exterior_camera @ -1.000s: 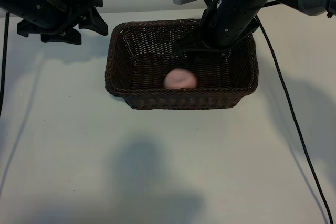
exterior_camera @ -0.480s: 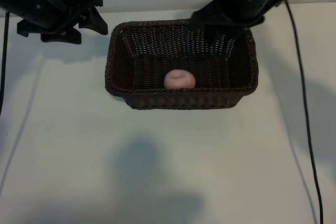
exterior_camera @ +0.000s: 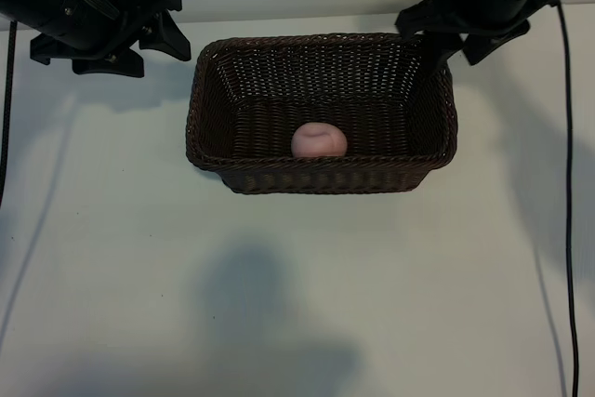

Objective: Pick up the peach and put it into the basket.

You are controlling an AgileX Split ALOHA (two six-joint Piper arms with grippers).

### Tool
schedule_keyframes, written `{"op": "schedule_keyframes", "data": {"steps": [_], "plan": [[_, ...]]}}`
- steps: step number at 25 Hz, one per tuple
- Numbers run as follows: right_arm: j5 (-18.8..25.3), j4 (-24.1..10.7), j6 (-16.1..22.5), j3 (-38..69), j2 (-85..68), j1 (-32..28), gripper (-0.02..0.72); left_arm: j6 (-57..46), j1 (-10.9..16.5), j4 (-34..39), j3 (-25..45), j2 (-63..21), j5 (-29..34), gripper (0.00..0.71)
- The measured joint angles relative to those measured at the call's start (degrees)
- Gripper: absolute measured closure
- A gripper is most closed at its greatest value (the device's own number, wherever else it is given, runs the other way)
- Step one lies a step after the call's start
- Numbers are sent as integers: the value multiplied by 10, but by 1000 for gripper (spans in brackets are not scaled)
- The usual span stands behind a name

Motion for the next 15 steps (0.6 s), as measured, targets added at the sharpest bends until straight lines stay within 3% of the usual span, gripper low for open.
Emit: {"op": "schedule_keyframes", "data": {"steps": [15], "plan": [[1,-1,0,0,-10,-4,205,2,0,0,0,0,-2,121]]}}
